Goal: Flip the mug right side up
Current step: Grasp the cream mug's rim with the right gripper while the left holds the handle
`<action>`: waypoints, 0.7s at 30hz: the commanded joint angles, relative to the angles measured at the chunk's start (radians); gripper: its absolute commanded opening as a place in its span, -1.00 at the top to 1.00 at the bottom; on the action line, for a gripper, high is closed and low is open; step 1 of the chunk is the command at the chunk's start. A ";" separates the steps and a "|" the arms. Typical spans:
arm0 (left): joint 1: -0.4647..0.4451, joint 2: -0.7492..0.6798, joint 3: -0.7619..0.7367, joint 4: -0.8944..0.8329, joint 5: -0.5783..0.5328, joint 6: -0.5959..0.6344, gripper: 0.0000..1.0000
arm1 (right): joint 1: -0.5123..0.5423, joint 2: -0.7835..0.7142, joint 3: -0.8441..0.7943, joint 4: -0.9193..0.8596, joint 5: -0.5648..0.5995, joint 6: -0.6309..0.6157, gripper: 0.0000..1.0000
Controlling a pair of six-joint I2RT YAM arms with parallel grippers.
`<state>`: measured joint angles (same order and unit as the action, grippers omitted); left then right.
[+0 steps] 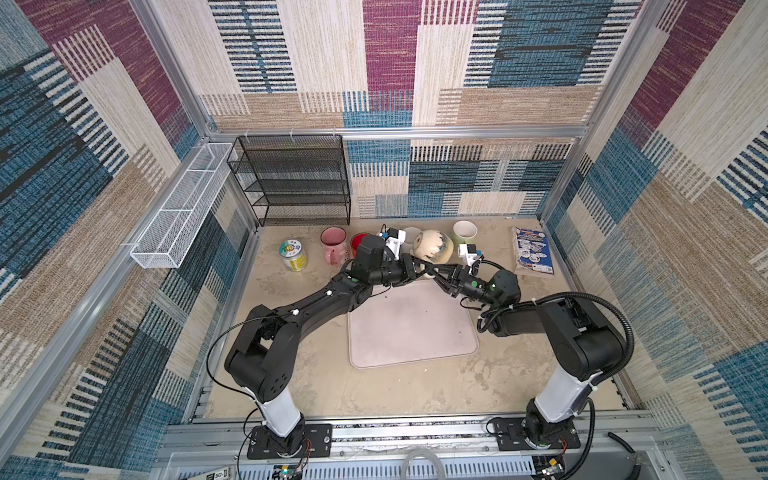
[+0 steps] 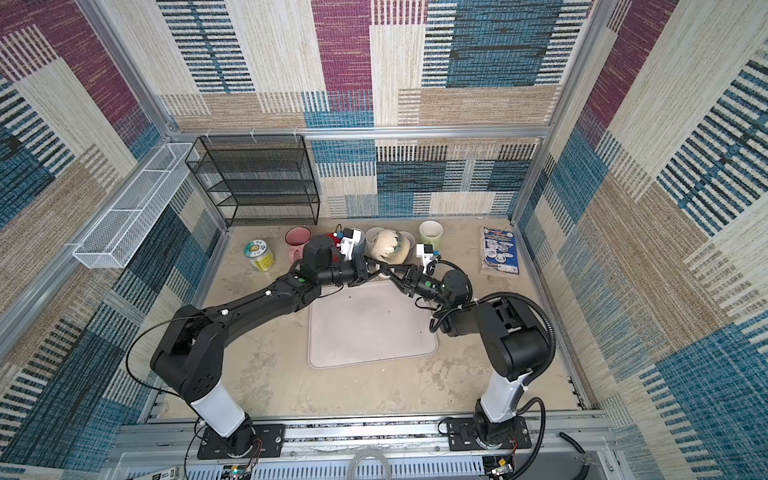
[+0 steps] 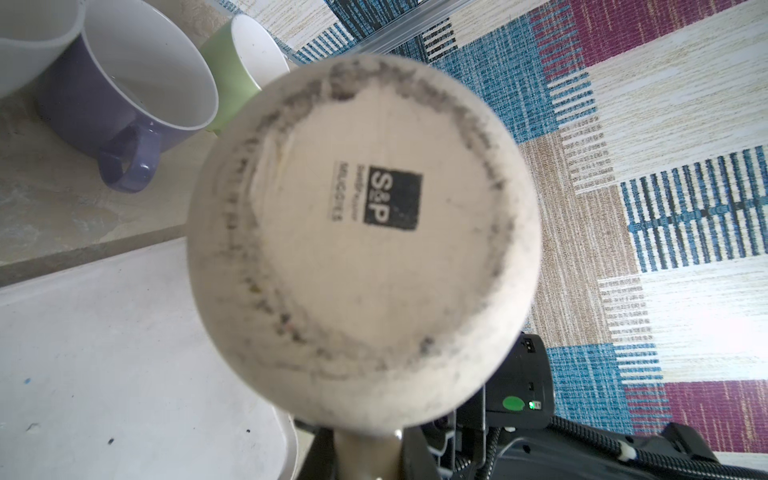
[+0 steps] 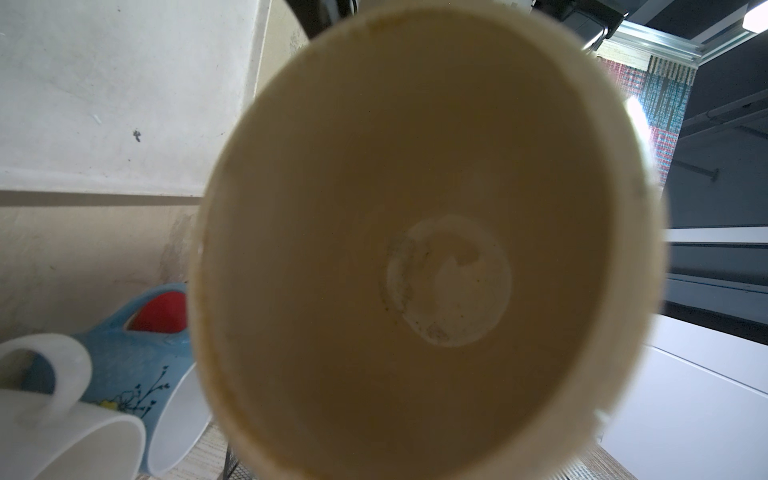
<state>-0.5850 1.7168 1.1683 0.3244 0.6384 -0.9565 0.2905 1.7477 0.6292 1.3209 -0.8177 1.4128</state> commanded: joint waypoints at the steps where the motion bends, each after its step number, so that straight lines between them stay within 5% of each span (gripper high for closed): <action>1: -0.001 0.004 -0.001 0.123 0.045 -0.005 1.00 | 0.001 -0.009 0.009 0.066 0.020 0.020 0.41; 8: -0.001 0.015 -0.004 0.158 0.052 -0.030 1.00 | 0.002 -0.007 0.013 0.066 0.023 0.021 0.37; 21: -0.004 0.025 -0.018 0.173 0.062 -0.041 1.00 | 0.002 -0.013 0.017 0.066 0.034 0.021 0.98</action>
<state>-0.5846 1.7432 1.1572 0.4194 0.6418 -1.0027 0.2913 1.7443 0.6395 1.3190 -0.8021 1.4319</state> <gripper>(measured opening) 0.207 0.204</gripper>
